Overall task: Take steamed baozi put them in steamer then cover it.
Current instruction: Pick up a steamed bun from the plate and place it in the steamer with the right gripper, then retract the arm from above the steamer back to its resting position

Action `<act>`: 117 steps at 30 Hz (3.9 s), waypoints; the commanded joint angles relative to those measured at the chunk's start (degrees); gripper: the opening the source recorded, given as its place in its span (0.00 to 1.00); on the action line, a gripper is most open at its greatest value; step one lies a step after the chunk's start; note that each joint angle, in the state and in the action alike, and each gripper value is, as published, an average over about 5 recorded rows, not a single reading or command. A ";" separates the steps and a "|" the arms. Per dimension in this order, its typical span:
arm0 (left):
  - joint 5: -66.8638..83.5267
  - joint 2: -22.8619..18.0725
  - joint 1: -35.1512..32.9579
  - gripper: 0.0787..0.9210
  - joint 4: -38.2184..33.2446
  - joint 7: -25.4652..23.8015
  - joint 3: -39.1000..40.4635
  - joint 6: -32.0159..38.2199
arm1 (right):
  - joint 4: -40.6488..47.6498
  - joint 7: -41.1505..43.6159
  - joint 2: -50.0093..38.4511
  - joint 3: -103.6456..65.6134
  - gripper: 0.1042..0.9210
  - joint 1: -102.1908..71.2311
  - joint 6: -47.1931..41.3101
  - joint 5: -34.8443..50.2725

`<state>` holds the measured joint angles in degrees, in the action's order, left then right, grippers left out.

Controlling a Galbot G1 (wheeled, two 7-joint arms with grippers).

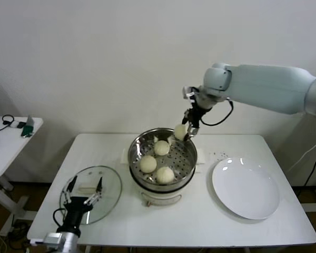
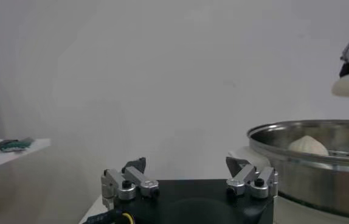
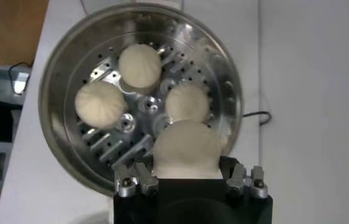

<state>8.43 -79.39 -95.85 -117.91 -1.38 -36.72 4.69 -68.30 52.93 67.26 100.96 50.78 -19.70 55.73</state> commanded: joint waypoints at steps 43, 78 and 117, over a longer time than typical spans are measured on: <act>-0.45 1.31 1.24 0.88 1.44 0.18 -1.44 0.17 | -6.40 -8.58 -11.08 -4.40 0.88 -0.43 7.26 -3.22; -35.47 -0.08 -0.39 0.88 -3.11 4.84 -1.76 -7.73 | -26.31 -52.43 -38.29 -106.00 0.88 -96.21 25.66 -22.96; -91.07 -0.68 7.74 0.88 20.89 15.87 4.17 -11.76 | -30.47 -50.28 -10.91 -142.58 0.88 -133.82 25.30 -30.92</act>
<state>-76.74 -79.97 -92.54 -105.17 12.47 -33.30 -7.19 -98.71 1.86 53.66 -36.51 -77.88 5.24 26.44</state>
